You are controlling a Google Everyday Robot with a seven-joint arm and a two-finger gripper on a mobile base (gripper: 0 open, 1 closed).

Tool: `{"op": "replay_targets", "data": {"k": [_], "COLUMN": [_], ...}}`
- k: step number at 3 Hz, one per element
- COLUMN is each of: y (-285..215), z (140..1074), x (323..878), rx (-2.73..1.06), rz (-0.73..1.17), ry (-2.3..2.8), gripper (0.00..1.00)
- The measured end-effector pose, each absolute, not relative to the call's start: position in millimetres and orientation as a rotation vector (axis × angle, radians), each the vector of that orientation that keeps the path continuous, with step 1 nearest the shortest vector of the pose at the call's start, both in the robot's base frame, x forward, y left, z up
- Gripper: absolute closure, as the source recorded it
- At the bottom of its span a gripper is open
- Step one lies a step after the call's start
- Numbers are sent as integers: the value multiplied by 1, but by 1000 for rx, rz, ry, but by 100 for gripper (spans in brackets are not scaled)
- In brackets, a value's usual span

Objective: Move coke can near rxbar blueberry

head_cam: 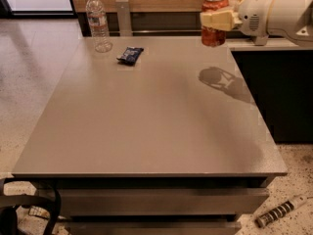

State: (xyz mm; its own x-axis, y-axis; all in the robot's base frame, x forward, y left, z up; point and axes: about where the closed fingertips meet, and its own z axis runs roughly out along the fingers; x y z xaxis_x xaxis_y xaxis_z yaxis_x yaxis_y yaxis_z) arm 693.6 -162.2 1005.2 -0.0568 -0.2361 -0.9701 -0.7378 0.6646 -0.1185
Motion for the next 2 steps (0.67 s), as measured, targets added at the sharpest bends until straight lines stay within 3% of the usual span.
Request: {"op": "replay_targets", "data": {"k": [2], "y": [-115], "z": [989], "x": [755], "rx": [-910], "rz": [556], "ry": [1548], "gripper": [100]}}
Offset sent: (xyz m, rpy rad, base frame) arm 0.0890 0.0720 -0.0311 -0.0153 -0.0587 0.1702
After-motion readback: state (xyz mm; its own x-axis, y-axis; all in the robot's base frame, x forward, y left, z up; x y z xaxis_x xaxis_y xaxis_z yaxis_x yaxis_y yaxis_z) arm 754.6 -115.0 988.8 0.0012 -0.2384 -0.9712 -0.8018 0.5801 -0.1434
